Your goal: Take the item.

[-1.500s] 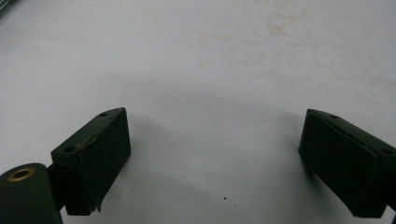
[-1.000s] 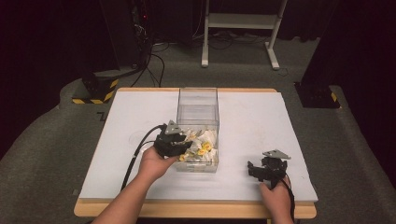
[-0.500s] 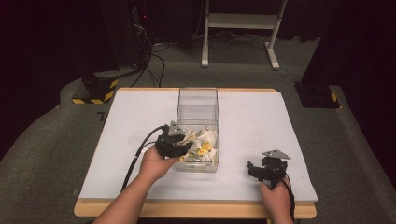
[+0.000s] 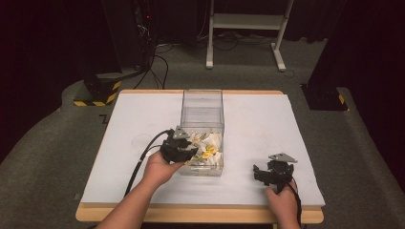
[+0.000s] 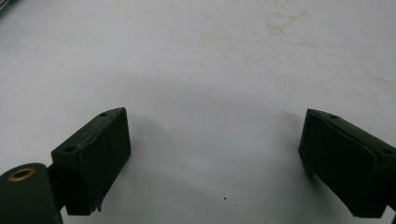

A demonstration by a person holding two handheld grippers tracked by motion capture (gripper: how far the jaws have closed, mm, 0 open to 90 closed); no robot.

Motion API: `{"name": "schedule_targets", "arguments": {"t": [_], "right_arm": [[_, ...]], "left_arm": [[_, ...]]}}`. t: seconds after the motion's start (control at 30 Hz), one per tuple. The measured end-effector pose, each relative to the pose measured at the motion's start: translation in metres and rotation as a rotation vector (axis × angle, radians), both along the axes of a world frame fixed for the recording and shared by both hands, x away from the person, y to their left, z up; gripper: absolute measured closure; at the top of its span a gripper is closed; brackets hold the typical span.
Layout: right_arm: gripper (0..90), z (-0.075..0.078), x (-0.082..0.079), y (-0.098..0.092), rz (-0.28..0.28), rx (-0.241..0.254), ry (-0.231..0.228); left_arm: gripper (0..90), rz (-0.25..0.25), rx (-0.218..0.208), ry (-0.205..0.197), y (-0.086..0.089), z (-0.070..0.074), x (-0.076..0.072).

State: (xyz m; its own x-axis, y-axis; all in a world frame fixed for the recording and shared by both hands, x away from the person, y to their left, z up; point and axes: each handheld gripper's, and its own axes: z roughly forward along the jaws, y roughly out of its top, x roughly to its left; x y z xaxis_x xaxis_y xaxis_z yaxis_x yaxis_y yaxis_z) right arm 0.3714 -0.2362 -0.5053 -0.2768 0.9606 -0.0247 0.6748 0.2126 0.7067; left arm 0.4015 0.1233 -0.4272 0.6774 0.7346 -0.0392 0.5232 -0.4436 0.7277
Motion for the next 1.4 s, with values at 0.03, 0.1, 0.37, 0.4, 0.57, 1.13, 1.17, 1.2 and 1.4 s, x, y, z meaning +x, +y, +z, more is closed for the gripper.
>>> {"name": "schedule_targets", "arguments": {"t": [0.03,0.1,0.37,0.4,0.57,1.13,1.17,1.2,1.4], "right_arm": [[9.0,0.000,0.000,0.000,0.000,0.000,0.001],[9.0,0.000,0.000,0.000,0.000,0.000,0.000],[9.0,0.000,0.000,0.000,0.000,0.000,0.000],[9.0,0.000,0.000,0.000,-0.002,0.001,0.002],[9.1,0.000,0.000,0.000,0.000,0.000,0.000],[9.1,0.000,0.000,0.000,0.000,-0.001,0.000],[9.1,0.000,0.000,0.000,0.000,0.000,0.000],[9.1,0.000,0.000,0.000,0.000,0.000,0.000],[9.1,0.000,0.000,0.000,-0.001,0.001,0.001]], "left_arm": [[65.4,-0.003,0.000,0.000,0.001,0.000,0.000],[66.8,-0.008,-0.010,-0.001,0.001,0.000,-0.002],[79.7,-0.031,-0.031,-0.019,0.001,0.000,-0.007],[82.1,-0.033,-0.023,-0.026,0.001,0.000,-0.008],[88.1,-0.034,-0.031,-0.047,0.004,-0.001,-0.012],[88.9,-0.017,-0.147,-0.100,0.014,0.004,-0.017],[88.8,-0.017,-0.151,-0.102,0.015,0.004,-0.017],[88.8,-0.017,-0.151,-0.102,0.015,0.004,-0.017],[88.8,-0.013,-0.170,-0.113,0.016,0.006,-0.018]]}}
